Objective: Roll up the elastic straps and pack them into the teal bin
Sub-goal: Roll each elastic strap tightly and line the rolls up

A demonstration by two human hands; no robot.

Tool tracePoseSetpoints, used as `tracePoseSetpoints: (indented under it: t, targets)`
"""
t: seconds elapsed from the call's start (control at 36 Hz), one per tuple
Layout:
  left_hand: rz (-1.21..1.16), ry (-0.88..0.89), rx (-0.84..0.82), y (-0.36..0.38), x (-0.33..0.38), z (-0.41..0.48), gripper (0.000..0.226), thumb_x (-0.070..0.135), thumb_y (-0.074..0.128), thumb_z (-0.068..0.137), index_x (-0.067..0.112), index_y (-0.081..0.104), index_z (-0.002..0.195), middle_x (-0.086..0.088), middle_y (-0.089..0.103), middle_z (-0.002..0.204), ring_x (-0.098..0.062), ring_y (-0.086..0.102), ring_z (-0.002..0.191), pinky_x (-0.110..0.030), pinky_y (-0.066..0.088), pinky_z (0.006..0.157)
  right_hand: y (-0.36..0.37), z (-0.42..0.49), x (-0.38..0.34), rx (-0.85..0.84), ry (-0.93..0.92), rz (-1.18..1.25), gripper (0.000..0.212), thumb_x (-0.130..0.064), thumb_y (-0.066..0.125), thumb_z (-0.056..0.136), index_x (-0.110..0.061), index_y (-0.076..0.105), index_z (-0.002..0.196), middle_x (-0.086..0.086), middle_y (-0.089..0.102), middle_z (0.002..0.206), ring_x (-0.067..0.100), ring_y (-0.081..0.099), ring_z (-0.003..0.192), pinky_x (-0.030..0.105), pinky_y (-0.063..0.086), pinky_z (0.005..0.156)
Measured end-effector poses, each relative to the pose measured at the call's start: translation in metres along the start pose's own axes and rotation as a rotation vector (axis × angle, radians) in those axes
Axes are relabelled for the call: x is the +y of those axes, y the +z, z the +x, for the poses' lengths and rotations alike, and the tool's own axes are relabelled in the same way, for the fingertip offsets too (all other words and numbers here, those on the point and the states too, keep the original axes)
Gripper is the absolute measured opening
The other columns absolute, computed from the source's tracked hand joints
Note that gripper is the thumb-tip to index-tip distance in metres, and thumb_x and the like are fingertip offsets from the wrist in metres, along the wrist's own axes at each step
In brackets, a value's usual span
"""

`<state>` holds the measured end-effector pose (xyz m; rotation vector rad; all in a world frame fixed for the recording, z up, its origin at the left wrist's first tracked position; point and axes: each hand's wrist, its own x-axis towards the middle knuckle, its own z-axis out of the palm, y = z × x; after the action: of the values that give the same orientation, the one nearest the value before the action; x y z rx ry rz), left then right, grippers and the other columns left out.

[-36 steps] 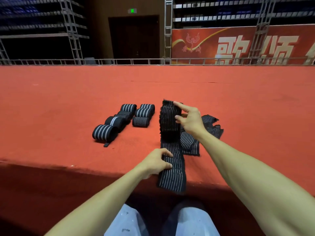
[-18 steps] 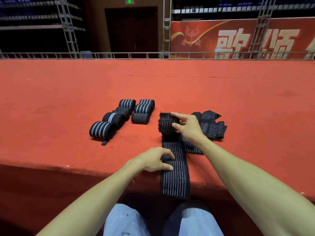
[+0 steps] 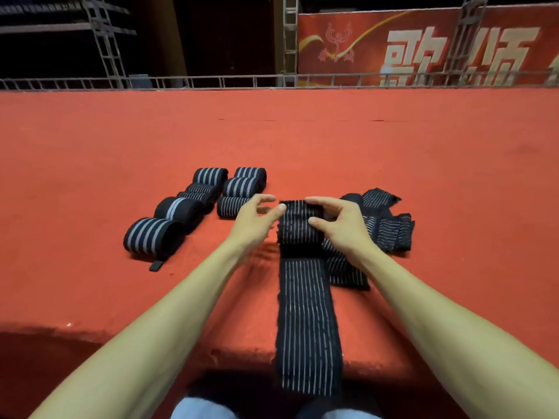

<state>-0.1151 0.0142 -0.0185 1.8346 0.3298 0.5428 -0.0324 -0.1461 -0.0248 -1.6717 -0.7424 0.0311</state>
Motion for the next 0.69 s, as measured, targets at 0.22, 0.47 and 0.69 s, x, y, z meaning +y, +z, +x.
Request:
tracePoseSetpoints:
  t: [0.22, 0.47, 0.69]
  targets:
    - [-0.039, 0.076, 0.023, 0.018, -0.028, 0.075, 0.024, 0.000, 0.073, 0.083, 0.023, 0.067, 0.080, -0.002, 0.069, 0.089, -0.015, 0.061, 0.089, -0.039, 0.048, 0.090, 0.008, 0.051, 0.032, 0.016, 0.035, 0.077, 0.053, 0.004, 0.070, 0.085, -0.026, 0.062, 0.127, 0.003, 0.070, 0.117, 0.011, 0.065, 0.107, 0.021, 0.054, 0.086]
    - [-0.245, 0.048, 0.019, 0.037, -0.025, 0.123, 0.031, -0.013, 0.061, 0.085, 0.017, 0.063, 0.075, -0.003, 0.064, 0.081, -0.018, 0.059, 0.078, -0.029, 0.048, 0.070, 0.013, 0.104, 0.032, 0.144, 0.086, 0.115, 0.013, -0.003, 0.066, 0.090, -0.015, 0.072, 0.091, -0.001, 0.071, 0.086, 0.010, 0.066, 0.081, 0.027, 0.054, 0.077]
    - [-0.356, -0.010, -0.183, 0.030, -0.001, 0.132, 0.021, -0.011, 0.059, 0.089, 0.008, 0.061, 0.081, -0.005, 0.061, 0.078, -0.005, 0.062, 0.059, -0.016, 0.047, 0.052, -0.003, 0.115, 0.021, 0.105, 0.163, 0.186, 0.018, -0.005, 0.067, 0.091, -0.019, 0.071, 0.081, -0.002, 0.068, 0.073, 0.012, 0.060, 0.059, 0.020, 0.043, 0.048]
